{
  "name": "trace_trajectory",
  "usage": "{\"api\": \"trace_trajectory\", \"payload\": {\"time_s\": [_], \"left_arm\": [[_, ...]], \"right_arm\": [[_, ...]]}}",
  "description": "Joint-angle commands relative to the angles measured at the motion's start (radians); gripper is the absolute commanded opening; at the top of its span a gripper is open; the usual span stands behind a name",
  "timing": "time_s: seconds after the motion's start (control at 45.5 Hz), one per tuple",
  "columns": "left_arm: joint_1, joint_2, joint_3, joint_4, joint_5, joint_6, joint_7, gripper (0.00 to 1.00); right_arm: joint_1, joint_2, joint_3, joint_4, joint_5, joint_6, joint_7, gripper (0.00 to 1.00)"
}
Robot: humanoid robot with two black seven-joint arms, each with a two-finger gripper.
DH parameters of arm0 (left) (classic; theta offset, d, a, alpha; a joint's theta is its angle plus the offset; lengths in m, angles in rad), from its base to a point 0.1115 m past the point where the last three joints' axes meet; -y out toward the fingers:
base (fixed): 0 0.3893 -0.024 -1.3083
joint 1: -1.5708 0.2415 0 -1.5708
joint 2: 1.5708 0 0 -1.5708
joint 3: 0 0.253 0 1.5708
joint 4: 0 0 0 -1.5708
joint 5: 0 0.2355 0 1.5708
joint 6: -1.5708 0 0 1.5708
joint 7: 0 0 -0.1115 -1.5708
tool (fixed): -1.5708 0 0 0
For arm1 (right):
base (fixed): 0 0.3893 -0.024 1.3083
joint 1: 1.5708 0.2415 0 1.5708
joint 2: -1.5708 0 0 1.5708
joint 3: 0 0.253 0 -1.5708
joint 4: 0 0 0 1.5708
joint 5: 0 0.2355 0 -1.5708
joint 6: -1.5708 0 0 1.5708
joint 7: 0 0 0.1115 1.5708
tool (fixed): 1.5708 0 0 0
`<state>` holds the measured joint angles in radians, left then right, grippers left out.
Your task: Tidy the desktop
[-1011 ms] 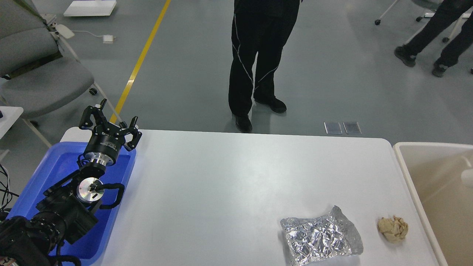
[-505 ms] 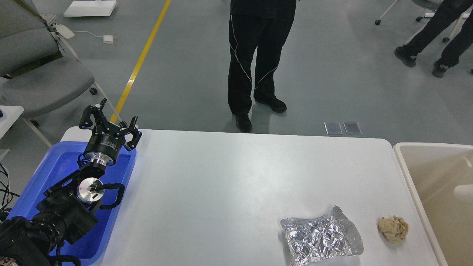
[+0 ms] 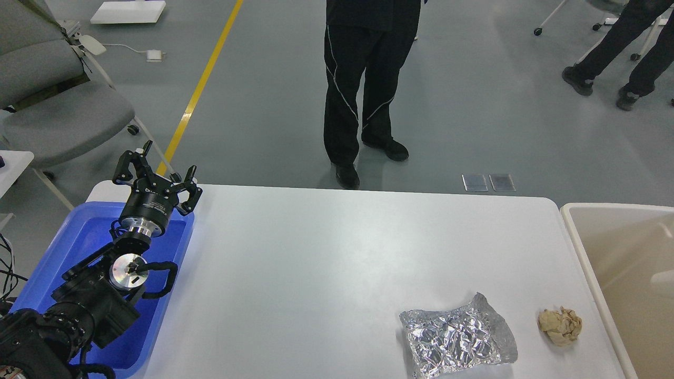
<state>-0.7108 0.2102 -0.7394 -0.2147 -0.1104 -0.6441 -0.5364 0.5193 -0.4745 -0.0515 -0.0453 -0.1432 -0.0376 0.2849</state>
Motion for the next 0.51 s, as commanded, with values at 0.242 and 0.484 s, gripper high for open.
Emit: {"api": "trace_trajectory", "payload": {"time_s": [0.242, 0.484], "left_arm": [[0.001, 0.000, 0.000, 0.000, 0.000, 0.000, 0.000, 1.00], [0.001, 0.000, 0.000, 0.000, 0.000, 0.000, 0.001, 1.00]], "right_arm": [[0.038, -0.030, 0.052, -0.004, 0.004, 0.004, 0.004, 1.00], [0.077, -0.047, 0.048, -0.002, 0.004, 0.011, 0.004, 1.00]]}}
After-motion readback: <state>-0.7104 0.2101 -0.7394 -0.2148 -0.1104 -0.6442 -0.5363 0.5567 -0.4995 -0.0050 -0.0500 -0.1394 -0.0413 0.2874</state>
